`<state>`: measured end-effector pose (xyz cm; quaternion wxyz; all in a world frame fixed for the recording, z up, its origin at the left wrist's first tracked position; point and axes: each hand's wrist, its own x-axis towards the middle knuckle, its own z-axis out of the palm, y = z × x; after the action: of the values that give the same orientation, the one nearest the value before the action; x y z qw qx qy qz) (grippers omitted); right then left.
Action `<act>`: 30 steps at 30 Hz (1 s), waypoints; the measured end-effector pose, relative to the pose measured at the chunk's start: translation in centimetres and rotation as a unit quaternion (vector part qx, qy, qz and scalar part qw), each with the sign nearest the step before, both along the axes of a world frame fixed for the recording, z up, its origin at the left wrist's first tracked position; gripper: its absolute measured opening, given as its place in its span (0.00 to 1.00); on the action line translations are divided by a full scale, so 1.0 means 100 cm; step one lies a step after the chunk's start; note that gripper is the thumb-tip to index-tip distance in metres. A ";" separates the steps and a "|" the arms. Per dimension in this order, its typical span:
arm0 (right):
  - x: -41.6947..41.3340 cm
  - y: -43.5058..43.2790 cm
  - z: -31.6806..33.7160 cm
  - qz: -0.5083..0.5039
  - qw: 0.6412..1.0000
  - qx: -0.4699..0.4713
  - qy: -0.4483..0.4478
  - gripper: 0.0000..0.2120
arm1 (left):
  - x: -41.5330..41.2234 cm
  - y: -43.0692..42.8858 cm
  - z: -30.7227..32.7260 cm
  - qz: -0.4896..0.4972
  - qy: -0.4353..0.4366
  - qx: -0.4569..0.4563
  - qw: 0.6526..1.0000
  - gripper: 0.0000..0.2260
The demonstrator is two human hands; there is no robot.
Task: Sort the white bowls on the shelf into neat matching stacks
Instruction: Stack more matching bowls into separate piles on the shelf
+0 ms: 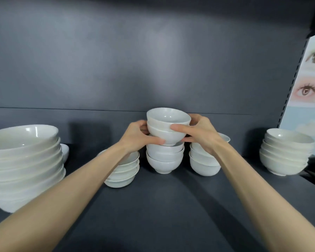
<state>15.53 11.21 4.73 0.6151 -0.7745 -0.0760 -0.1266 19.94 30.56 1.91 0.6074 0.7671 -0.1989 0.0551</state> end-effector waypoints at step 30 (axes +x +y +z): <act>0.027 -0.001 -0.029 -0.037 0.998 -0.040 0.021 0.25 | 0.034 0.008 -0.020 -0.032 0.041 0.099 0.994 0.22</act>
<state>18.21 11.09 1.81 0.5800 -0.8033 -0.0394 -0.1297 23.38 31.39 -0.07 0.5380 0.8180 -0.2029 -0.0158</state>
